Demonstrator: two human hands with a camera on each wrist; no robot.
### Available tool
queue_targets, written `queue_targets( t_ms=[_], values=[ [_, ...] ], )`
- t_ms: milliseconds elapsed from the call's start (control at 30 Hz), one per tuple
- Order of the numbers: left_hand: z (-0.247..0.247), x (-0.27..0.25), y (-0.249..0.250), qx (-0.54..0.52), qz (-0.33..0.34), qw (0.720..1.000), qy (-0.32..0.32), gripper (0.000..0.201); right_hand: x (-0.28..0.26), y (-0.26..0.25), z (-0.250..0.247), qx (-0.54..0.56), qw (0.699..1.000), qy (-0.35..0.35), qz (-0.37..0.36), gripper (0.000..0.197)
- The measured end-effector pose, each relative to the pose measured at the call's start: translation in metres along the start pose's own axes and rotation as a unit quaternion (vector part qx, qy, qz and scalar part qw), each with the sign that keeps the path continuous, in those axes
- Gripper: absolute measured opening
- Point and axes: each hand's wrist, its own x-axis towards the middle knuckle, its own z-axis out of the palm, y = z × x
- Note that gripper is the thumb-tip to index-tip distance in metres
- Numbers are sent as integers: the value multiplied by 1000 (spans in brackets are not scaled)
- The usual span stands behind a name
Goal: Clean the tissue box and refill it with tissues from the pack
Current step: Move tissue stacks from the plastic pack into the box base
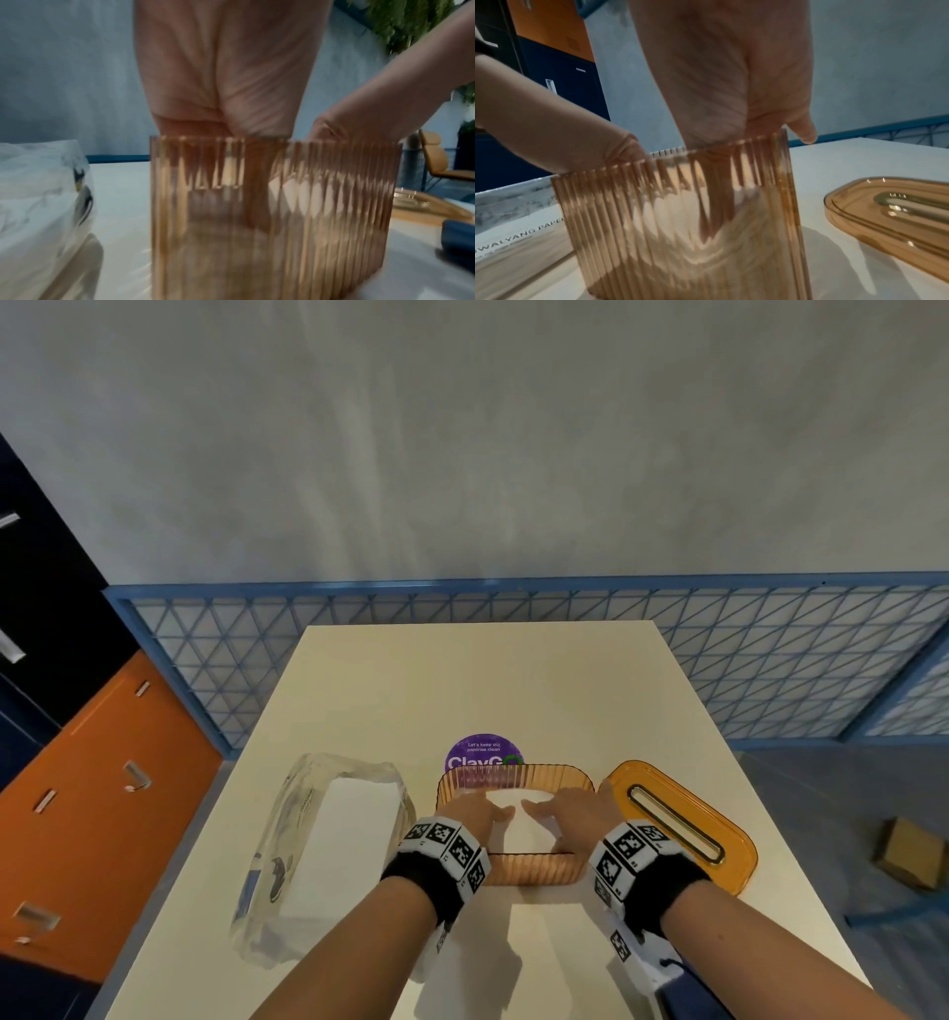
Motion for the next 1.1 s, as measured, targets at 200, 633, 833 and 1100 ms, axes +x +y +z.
queue_targets(
  t_ms=[200,633,833,1100],
  values=[
    [-12,-24,-29,-79,21,956,283,35,-13,15,-5,105,964,242,14,33],
    [40,-16,-109,-75,-285,937,189,65,13,28,33,389,907,126,104,50],
    [42,-13,-102,-74,-298,927,217,39,13,26,34,377,909,137,109,43],
    [39,-10,-101,-76,-307,924,215,34,10,24,31,380,909,126,114,42]
  ],
)
